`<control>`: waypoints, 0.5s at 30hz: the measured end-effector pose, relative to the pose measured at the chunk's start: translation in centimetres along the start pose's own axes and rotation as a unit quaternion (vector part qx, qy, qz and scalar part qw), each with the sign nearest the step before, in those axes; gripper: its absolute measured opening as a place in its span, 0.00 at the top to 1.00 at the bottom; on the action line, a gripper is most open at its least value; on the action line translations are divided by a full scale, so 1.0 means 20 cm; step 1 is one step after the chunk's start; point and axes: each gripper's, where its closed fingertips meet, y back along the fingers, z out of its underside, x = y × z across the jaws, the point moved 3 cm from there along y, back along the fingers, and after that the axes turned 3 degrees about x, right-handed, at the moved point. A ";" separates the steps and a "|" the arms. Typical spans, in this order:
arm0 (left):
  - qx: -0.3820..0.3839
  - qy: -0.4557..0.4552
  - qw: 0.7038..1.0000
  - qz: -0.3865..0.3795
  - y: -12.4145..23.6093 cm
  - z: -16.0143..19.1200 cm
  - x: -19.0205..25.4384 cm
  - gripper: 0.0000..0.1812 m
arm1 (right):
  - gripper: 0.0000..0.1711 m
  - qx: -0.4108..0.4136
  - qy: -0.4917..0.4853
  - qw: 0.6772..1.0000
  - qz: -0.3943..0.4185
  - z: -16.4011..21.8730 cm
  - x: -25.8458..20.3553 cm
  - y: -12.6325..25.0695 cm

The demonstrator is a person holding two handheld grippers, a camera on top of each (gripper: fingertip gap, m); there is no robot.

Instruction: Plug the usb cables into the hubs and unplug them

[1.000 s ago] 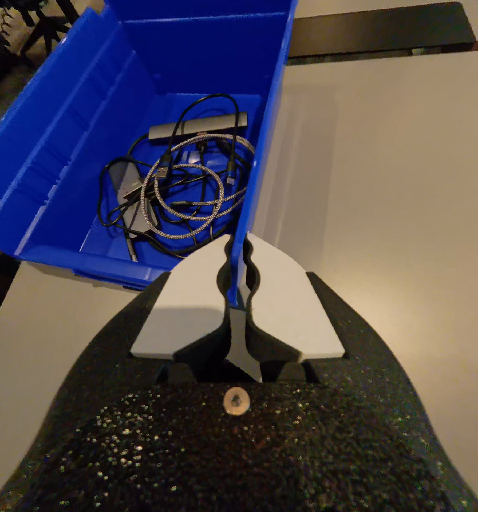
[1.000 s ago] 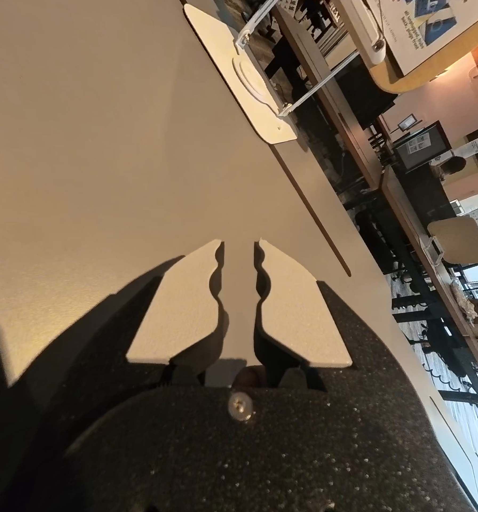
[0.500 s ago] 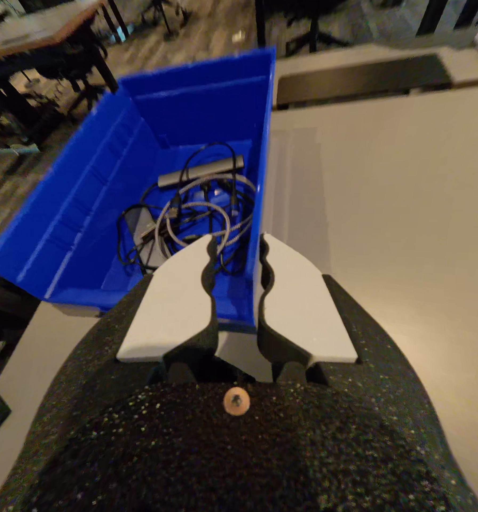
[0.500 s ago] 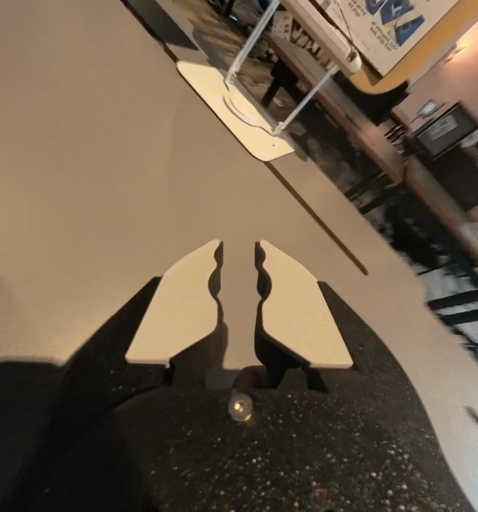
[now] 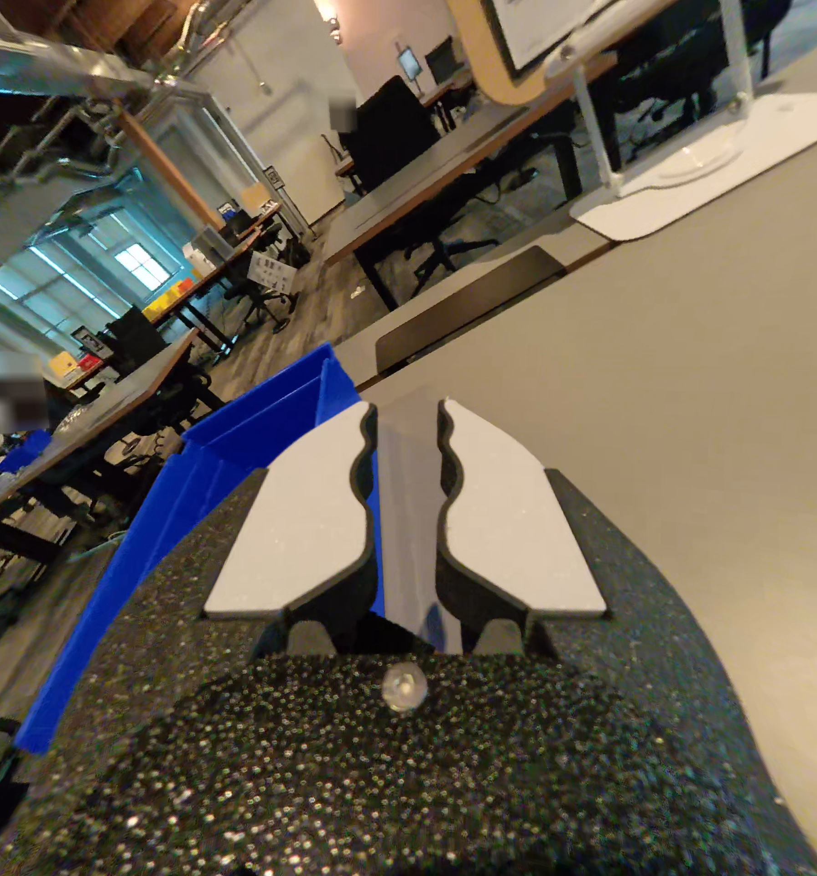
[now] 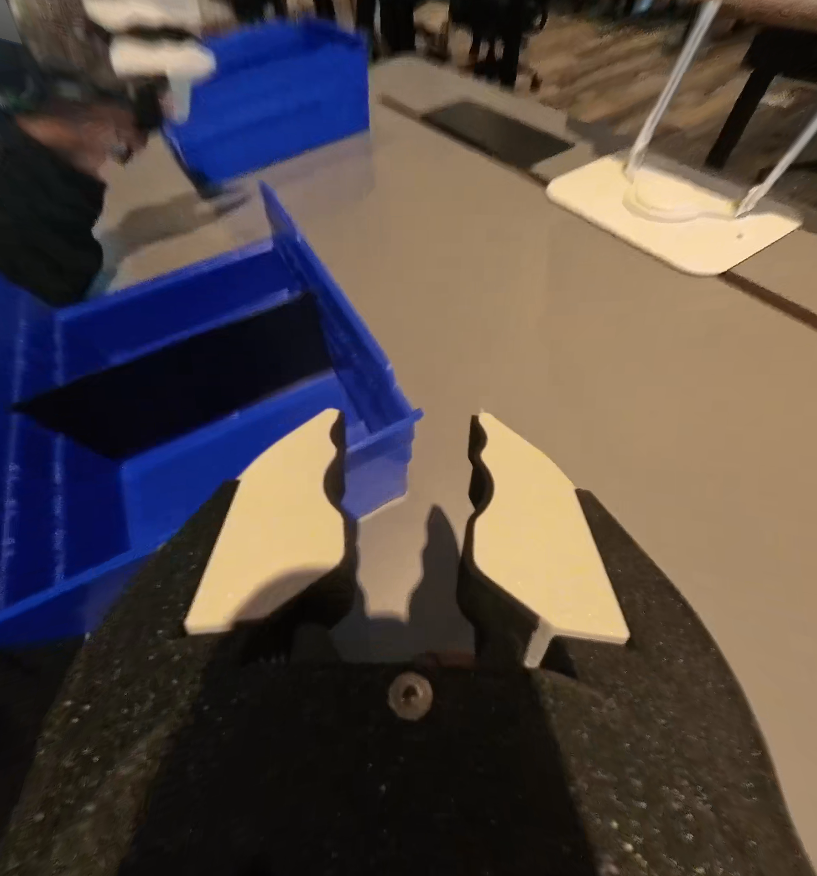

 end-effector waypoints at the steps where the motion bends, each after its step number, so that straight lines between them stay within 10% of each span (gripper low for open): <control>1: -0.004 -0.006 1.000 0.006 -0.01 0.00 0.02 0.87 | 0.69 -0.032 0.012 0.999 -0.005 0.03 -0.04 -0.02; 10: -0.023 -0.009 1.000 0.018 -0.01 0.04 0.03 0.87 | 0.72 -0.178 0.078 0.981 -0.025 0.14 -0.17 -0.09; 15: -0.020 -0.006 1.000 0.023 -0.01 0.04 0.03 0.88 | 0.87 -0.190 0.169 0.953 0.165 0.07 0.12 -0.03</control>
